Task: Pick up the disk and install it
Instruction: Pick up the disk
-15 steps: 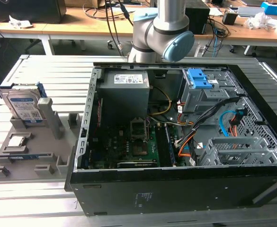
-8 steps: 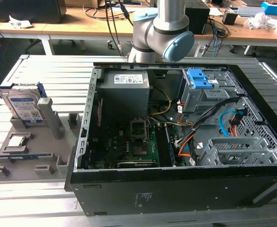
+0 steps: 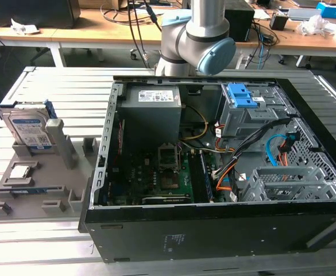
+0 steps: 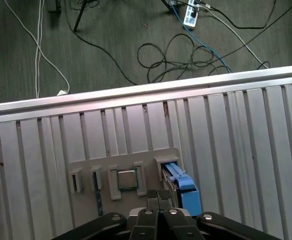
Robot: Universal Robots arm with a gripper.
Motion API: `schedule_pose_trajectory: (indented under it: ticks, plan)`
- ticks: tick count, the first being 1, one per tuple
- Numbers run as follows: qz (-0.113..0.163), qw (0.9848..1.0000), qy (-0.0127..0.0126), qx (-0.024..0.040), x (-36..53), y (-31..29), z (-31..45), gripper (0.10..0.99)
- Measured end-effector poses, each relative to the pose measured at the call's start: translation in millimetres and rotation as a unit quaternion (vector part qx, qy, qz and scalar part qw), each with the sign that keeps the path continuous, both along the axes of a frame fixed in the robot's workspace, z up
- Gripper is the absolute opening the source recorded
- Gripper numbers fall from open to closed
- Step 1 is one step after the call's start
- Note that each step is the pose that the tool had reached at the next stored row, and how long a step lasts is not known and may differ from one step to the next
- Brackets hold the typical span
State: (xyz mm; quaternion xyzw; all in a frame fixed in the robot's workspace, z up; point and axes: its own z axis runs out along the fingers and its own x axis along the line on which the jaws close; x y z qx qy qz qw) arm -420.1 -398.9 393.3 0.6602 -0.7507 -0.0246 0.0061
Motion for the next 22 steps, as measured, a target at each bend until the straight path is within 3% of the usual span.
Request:
schedule_pose_trajectory:
  ticks: [7, 21, 22]
  plan:
    - [0.032, 0.9995, 0.0000, 0.0000, 0.0, 0.0, 0.0, 0.106]
    - [0.017, 0.9999, 0.0001, -0.0022, 0.0, 0.1, -0.2, 0.106]
    - [0.017, 0.9999, 0.0001, -0.0022, 0.0, 0.1, -0.2, 0.169]
